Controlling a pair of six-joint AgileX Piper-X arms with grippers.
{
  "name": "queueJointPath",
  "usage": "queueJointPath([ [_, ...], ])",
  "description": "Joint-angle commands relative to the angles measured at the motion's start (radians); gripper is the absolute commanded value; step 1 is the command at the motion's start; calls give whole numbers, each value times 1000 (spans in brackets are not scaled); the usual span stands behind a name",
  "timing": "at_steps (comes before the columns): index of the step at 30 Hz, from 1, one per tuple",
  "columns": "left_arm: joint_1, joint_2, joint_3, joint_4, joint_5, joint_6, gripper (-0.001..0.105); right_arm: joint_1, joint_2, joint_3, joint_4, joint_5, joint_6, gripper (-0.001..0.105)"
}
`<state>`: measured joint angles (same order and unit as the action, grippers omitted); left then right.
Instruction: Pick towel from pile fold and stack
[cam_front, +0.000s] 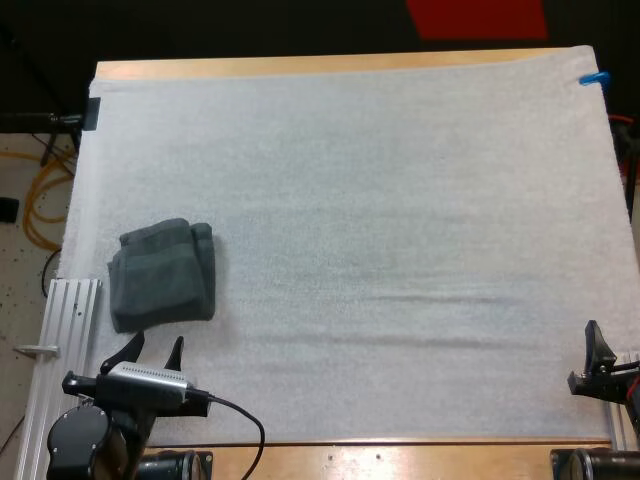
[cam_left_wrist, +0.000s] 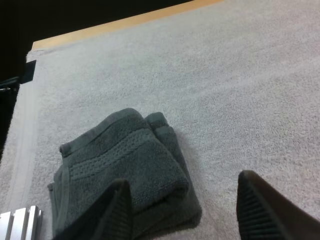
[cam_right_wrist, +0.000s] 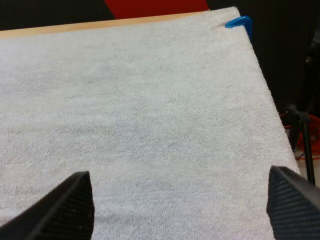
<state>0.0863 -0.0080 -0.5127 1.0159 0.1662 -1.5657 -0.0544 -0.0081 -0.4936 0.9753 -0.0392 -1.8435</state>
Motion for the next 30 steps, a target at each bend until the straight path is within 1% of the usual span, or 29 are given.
queueJointPath([
  [1,0,-132,-2,2,2,-13,45,-1,-43,-4,-4,-10,2,70],
  [16,-5,-140,-2,2,2,-14,45,-1,-43,-4,-4,-3,7,70],
  [20,-60,-147,1,-4,9,-17,45,4,-47,-4,-4,-3,7,70],
  [24,-111,-147,1,-5,9,-17,45,41,-47,-4,-4,-3,7,70],
  [30,-118,-143,1,-5,9,-17,45,92,-47,-4,-4,-3,7,70],
])
